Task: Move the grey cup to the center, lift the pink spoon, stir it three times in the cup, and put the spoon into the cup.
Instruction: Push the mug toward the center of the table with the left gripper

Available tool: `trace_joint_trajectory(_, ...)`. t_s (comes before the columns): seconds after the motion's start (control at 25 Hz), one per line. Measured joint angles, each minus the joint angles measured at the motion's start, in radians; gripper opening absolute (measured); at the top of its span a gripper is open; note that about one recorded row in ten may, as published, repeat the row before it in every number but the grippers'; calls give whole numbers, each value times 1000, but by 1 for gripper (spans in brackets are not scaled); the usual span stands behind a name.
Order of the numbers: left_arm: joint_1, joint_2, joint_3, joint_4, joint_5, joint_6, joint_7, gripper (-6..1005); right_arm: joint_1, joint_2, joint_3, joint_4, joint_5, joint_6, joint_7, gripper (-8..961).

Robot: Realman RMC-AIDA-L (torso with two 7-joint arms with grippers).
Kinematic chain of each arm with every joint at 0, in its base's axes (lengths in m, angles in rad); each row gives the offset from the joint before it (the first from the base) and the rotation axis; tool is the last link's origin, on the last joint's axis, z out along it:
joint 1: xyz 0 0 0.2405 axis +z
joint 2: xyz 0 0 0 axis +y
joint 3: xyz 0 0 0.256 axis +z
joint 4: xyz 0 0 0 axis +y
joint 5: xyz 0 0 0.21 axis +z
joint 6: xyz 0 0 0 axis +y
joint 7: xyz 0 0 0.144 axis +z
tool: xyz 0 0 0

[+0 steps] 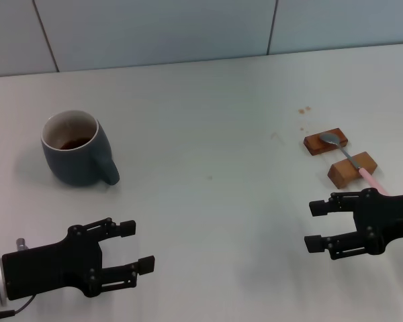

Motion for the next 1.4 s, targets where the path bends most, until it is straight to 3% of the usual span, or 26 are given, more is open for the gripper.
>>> trace_joint_trajectory(0.36, 1, 0, -12, 1, -7, 1, 16, 775, -1, 1, 0, 0, 0, 0, -10, 820)
trace_joint_trajectory(0.48, 23, -2, -102, -3, -74, 2, 94, 762, -2, 2, 0, 0, 0, 0, -11, 818)
trace_joint_trajectory(0.68, 60, -5, -355, -59, -280, -43, 307, 740, -3, 3, 0, 1, 0, 0, -12, 816)
trace_joint_trajectory(0.8, 51, -5, -446, -103, -372, -132, 492, 726, -3, 1, 0, 1, 0, -2, -12, 814)
trace_joint_trajectory(1.0, -14, -7, -485, -220, -501, -312, 924, 704, -3, 0, 0, 1, 0, -7, -11, 811)
trace_joint_trajectory(1.04, -14, -7, -485, -220, -501, -312, 924, 699, -3, 1, 0, 1, 0, -7, -10, 811)
trace_joint_trajectory(1.08, -57, -10, -490, -304, -552, -396, 1245, 695, -3, 1, 0, 1, 0, -7, -10, 810)
trace_joint_trajectory(1.2, -107, -14, -499, -371, -590, -497, 1546, 583, -3, 1, 0, 2, 0, -7, -9, 808)
trace_joint_trajectory(1.28, -107, -14, -499, -371, -590, -497, 1546, 509, -3, 2, 0, 2, 0, -7, -9, 807)
trace_joint_trajectory(1.32, -139, -16, -505, -398, -603, -568, 1708, 472, -3, 2, 0, 2, 0, -7, -9, 807)
trace_joint_trajectory(1.4, -150, -15, -506, -418, -607, -575, 1758, 379, -3, 2, 0, 2, 0, -6, -10, 806)
